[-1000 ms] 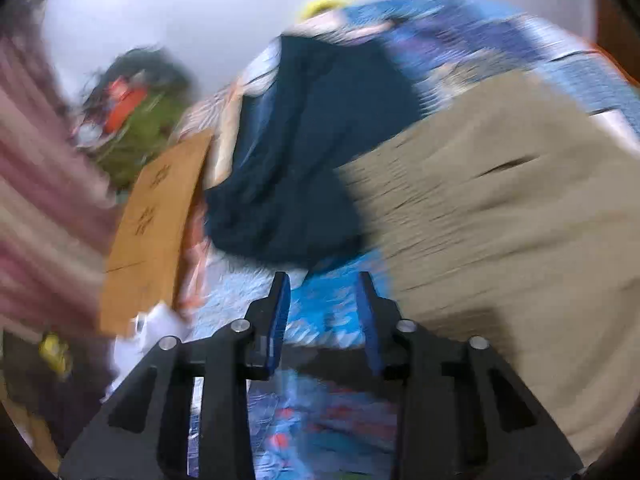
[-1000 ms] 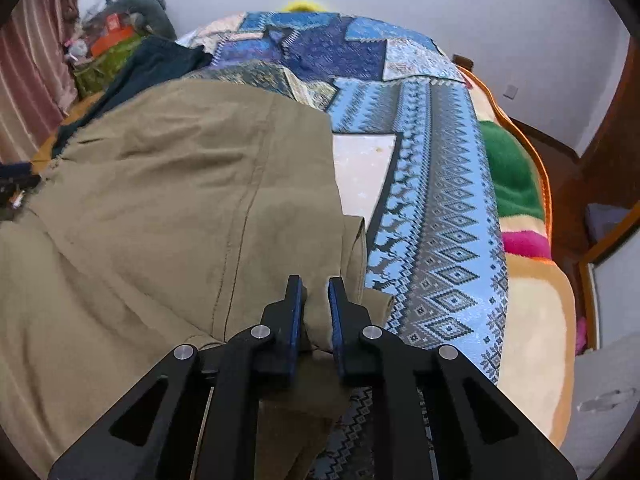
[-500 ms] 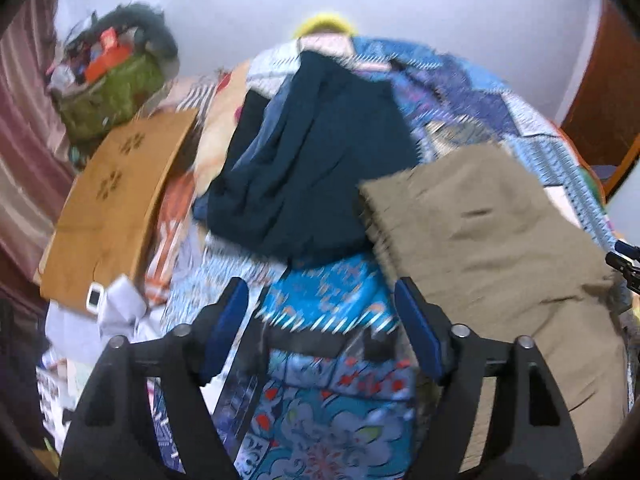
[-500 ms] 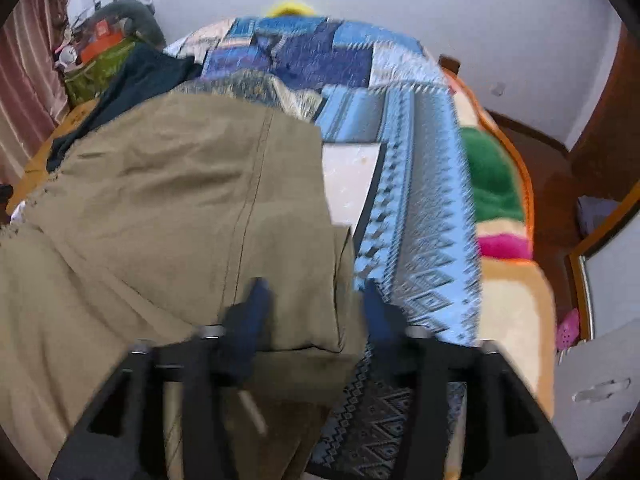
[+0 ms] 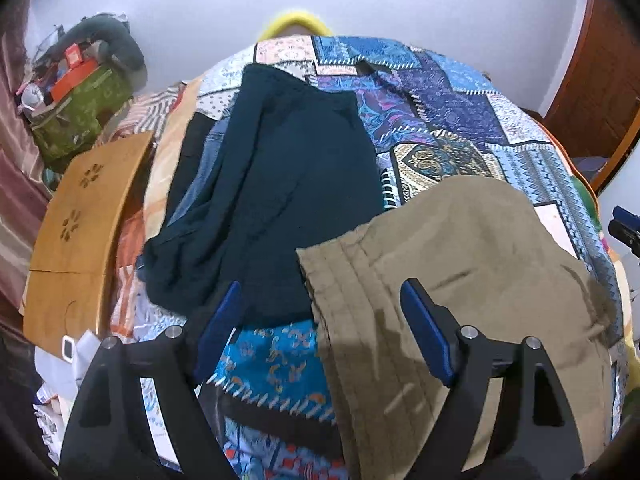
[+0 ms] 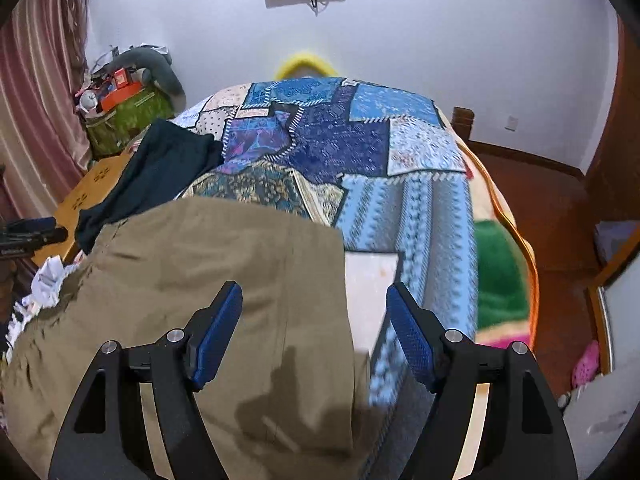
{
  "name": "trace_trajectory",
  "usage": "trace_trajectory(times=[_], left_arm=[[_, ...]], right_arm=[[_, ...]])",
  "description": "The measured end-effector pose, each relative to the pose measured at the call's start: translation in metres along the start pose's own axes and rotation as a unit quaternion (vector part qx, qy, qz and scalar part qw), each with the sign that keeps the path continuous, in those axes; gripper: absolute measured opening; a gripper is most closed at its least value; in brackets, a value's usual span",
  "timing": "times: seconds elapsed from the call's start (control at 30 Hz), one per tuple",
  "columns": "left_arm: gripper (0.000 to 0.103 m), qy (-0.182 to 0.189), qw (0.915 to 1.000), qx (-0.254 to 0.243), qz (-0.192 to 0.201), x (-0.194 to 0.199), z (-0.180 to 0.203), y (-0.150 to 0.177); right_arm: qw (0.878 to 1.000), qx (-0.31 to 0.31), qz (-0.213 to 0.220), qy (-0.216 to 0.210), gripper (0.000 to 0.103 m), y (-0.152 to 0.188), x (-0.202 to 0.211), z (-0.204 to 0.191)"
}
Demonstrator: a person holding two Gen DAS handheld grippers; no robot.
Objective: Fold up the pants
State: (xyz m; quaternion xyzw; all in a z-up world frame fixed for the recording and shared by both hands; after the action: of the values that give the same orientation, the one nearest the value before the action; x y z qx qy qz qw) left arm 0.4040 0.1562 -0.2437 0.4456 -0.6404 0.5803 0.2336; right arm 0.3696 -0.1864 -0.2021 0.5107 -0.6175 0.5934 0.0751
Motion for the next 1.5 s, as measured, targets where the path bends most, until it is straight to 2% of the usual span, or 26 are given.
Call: trace_trajectory(times=[0.13, 0.23, 0.33, 0.53, 0.6, 0.63, 0.67, 0.7, 0.73, 0.8, 0.83, 0.93, 1.0, 1.13, 1.37, 1.5], left_arm=[[0.081, 0.000, 0.9998, 0.007, -0.021, -0.026, 0.003, -0.011], [0.081, -0.010, 0.9991, 0.010, -0.040, -0.048, 0.005, -0.013], [0.081, -0.002, 0.9982, 0.009, -0.060, -0.068, 0.010, -0.011], [0.082, 0.041, 0.9961, 0.021, -0.075, -0.091, 0.021, -0.009], [0.078, 0.060, 0.9949, 0.025, -0.077, -0.094, 0.022, -0.009], [0.071, 0.073, 0.9938, 0.028, -0.079, -0.095, 0.023, -0.008], [0.068, 0.088, 0.9922, 0.032, -0.083, -0.095, 0.024, -0.007], [0.067, 0.090, 0.9917, 0.037, -0.083, -0.096, 0.023, -0.007], [0.065, 0.091, 0.9916, 0.040, -0.082, -0.096, 0.024, -0.007], [0.060, 0.087, 0.9922, 0.042, -0.078, -0.094, 0.023, -0.006], [0.057, 0.085, 0.9926, 0.043, -0.076, -0.092, 0.022, -0.006], [0.052, 0.069, 0.9951, 0.035, -0.061, -0.084, 0.021, -0.008], [0.050, 0.053, 0.9971, 0.026, -0.047, -0.075, 0.020, -0.012], [0.048, 0.033, 0.9991, 0.022, -0.014, -0.049, 0.013, -0.026], [0.048, 0.020, 0.9970, 0.024, 0.071, 0.026, -0.005, -0.053], [0.048, 0.022, 0.9950, 0.016, 0.096, 0.055, -0.008, -0.053]], right_arm=[[1.000, 0.000, -0.019, -0.002, 0.071, -0.016, -0.032, 0.011], [0.999, -0.019, -0.040, -0.004, 0.071, -0.023, -0.068, 0.027], [0.997, -0.043, -0.059, -0.010, 0.071, -0.025, -0.096, 0.043], [0.992, -0.084, -0.095, -0.023, 0.070, -0.021, -0.149, 0.065], [0.991, -0.084, -0.098, -0.026, 0.066, -0.020, -0.159, 0.064], [0.992, -0.082, -0.097, -0.028, 0.063, -0.020, -0.162, 0.063], [0.992, -0.080, -0.098, -0.030, 0.055, -0.021, -0.164, 0.061], [0.991, -0.081, -0.099, -0.039, 0.048, -0.021, -0.165, 0.059], [0.990, -0.087, -0.102, -0.050, 0.036, -0.021, -0.166, 0.056], [0.990, -0.084, -0.104, -0.037, 0.025, -0.020, -0.166, 0.056], [0.990, -0.083, -0.106, -0.032, 0.014, -0.020, -0.166, 0.058], [0.991, -0.086, -0.095, -0.031, 0.013, -0.019, -0.158, 0.060], [0.994, -0.063, -0.082, -0.018, 0.008, -0.025, -0.149, 0.054], [0.999, -0.031, -0.044, -0.003, 0.007, -0.050, -0.117, 0.041], [0.998, 0.010, 0.065, 0.009, 0.007, -0.120, -0.026, 0.006], [0.995, 0.026, 0.100, 0.005, 0.007, -0.131, 0.015, -0.012]])
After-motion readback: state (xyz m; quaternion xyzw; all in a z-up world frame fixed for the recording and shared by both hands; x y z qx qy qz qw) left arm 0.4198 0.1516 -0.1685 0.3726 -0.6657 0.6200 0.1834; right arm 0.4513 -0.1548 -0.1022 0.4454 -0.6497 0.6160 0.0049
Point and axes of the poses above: each gripper's, at about its wrist camera, not at the fingertips, and x roughly against the way its jaws point, z to its right, y to its underside, the point moved 5 cm from there along -x, roughly the way its jaws point, and after that the axes turned 15 degrees about -y, right-handed, at the moved point
